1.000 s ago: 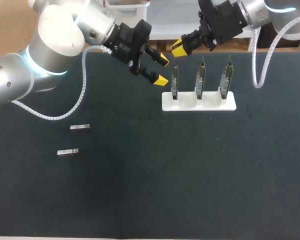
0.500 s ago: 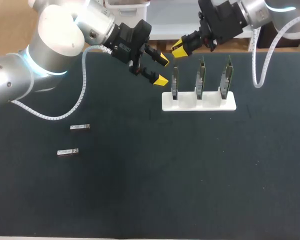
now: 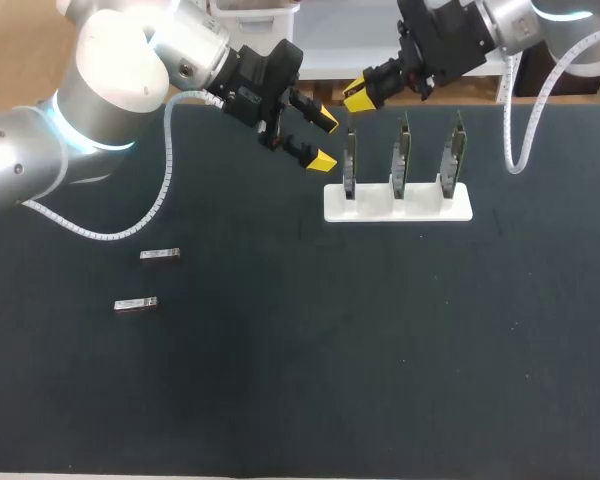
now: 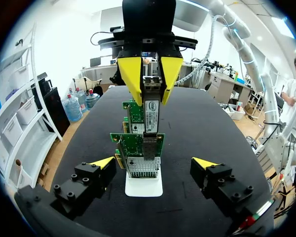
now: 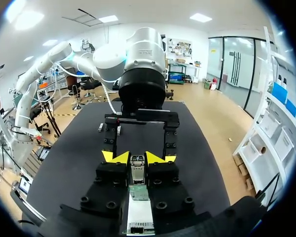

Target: Pick up the optical module with the left hand, and insert it into the network port with the right hand.

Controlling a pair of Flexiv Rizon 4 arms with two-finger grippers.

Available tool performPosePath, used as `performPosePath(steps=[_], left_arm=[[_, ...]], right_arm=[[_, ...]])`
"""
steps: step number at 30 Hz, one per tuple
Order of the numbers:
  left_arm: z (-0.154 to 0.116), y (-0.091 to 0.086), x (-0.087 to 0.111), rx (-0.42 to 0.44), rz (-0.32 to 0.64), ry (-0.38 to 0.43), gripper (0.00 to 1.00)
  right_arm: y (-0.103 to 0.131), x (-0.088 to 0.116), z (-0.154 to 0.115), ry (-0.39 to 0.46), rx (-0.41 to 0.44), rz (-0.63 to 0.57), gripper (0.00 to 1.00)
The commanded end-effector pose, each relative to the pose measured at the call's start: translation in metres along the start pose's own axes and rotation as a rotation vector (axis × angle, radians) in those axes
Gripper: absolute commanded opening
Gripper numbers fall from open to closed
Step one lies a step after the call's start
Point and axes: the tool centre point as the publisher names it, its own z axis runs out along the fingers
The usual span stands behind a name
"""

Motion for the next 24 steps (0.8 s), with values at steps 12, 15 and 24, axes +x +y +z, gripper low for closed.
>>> performPosePath(steps=[12,15,24], left_arm=[[-0.0003,0.0017,-0.0011,0.004,-0.003,0.006,1.0],[-0.0003,0.0017,-0.0011,0.004,-0.003,0.006,1.0],[-0.0003,0.0017,-0.0011,0.004,-0.003,0.006,1.0]], right_arm=[[0.0008,0.004,0.0004,0.002,-0.012,0.01,0.0],[0.001,0.0045,0.0008,0.0,-0.013,0.012,0.0],[0.0033,0.0005,-0.0013,-0.008,-0.018,0.023,0.0]])
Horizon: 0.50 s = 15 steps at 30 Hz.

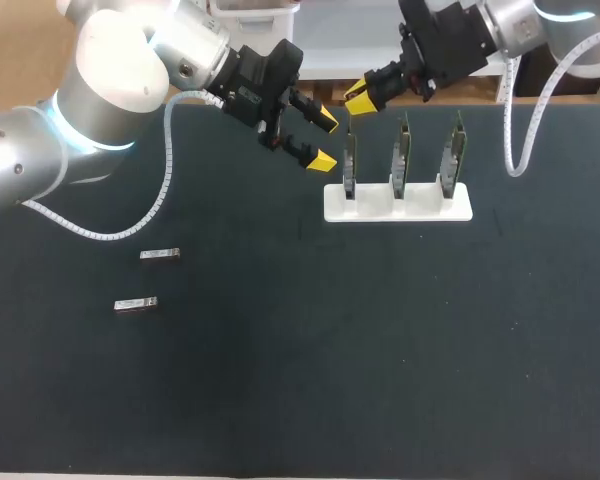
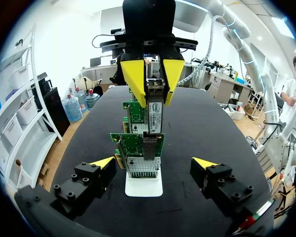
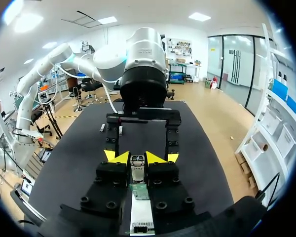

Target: Pick up the optical module with the left hand, and insert it into the network port with the right hand.

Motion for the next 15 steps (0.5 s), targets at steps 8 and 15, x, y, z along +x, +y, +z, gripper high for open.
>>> performPosePath(steps=[8,15], left_arm=[[-0.0003,0.0017,-0.0011,0.004,-0.003,0.006,1.0],[-0.0003,0.0017,-0.0011,0.004,-0.003,0.006,1.0]], right_arm=[[0.0007,-0.0039,-0.001,0.005,-0.007,0.006,0.0],[0.001,-0.0055,-0.0007,0.005,-0.012,0.012,0.0]])
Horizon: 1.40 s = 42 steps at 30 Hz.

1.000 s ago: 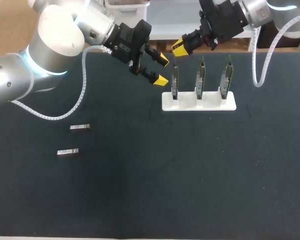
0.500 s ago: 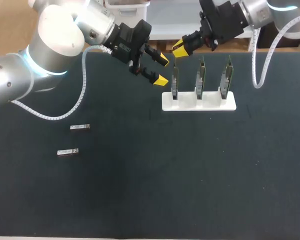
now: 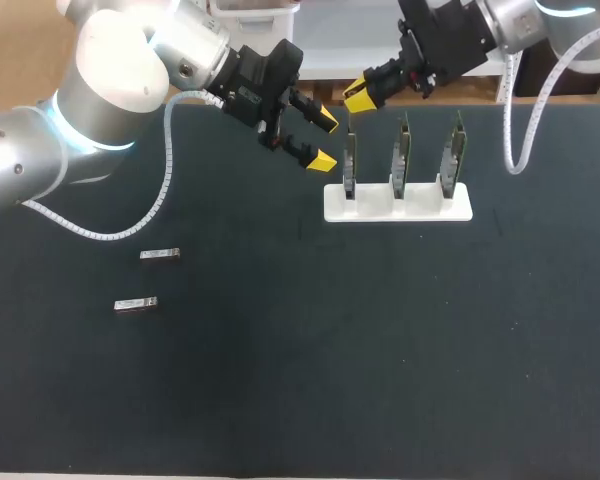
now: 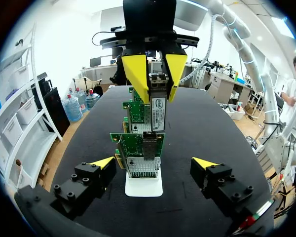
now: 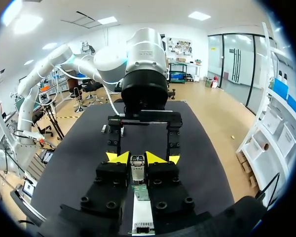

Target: Pick up the optical module with the left hand, and insert it into the network port with the right hand.

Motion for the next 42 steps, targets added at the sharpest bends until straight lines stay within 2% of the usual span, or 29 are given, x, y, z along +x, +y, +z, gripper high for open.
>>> performPosePath(steps=[1,12,42], left_arm=[[0.0,0.002,-0.001,0.004,-0.003,0.006,1.0],[0.0,0.002,-0.001,0.004,-0.003,0.006,1.0],[0.0,0.002,-0.001,0.004,-0.003,0.006,1.0]], right_arm=[[-0.001,-0.002,0.0,-0.001,-0.003,0.003,0.0],[-0.005,-0.002,0.002,0.009,0.0,0.009,0.0],[-0.012,0.001,-0.001,0.014,0.008,-0.068,0.0]])
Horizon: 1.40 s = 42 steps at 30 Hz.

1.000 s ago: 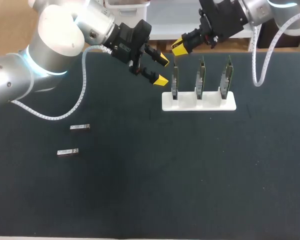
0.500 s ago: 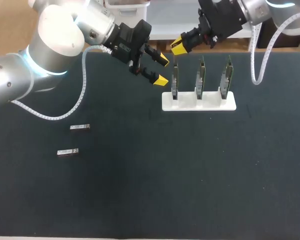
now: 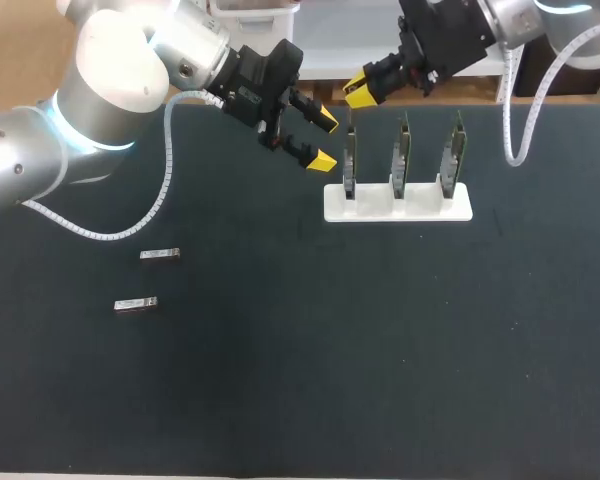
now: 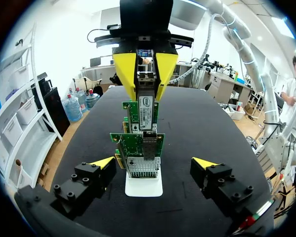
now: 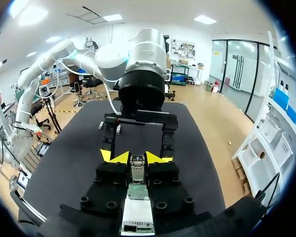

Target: Pick up the optical module with the left hand, and insert it into the network port with the right hand.

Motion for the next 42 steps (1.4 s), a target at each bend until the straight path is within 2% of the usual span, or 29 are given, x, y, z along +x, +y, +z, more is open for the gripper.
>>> performPosePath(steps=[1,42], left_arm=[[-0.0003,0.0017,-0.0011,0.004,-0.003,0.006,1.0],[-0.0003,0.0017,-0.0011,0.004,-0.003,0.006,1.0]], right_arm=[[-0.0024,0.0007,0.0016,0.003,-0.005,0.004,0.0],[0.0027,0.0014,0.0041,-0.011,-0.009,0.02,0.0]])
